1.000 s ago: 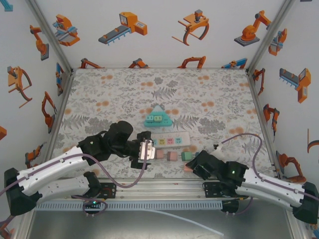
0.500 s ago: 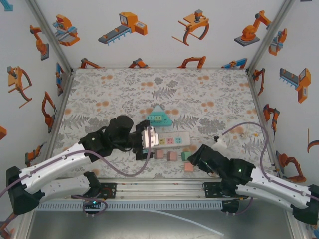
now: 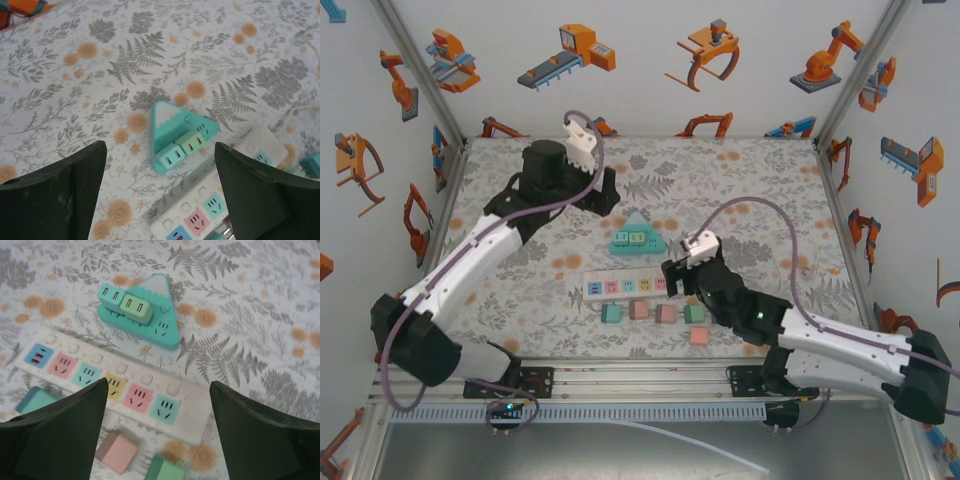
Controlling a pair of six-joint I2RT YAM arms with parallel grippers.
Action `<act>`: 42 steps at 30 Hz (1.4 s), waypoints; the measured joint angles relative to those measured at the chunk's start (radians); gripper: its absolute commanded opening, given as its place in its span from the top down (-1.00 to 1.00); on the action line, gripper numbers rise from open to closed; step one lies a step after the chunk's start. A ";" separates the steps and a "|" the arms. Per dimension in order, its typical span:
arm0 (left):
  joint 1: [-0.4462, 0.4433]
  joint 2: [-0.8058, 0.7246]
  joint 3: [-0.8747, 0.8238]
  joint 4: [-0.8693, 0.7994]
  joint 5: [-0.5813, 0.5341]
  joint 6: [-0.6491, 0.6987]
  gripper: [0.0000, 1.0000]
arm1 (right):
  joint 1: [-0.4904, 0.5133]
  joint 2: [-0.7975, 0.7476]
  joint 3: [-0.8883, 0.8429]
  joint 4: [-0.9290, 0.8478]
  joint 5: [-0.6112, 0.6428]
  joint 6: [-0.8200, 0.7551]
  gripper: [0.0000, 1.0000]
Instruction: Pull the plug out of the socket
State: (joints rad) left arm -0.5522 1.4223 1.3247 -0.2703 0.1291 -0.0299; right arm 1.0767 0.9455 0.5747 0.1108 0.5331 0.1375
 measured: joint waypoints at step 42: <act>0.123 0.518 0.087 -0.029 0.337 -0.277 -0.39 | -0.455 0.873 0.573 -0.081 -1.078 -0.970 -0.19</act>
State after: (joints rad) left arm -0.4294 1.9400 1.4120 -0.2989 0.4664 -0.3073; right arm 0.6220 1.8183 1.1481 0.0296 -0.5453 -0.8330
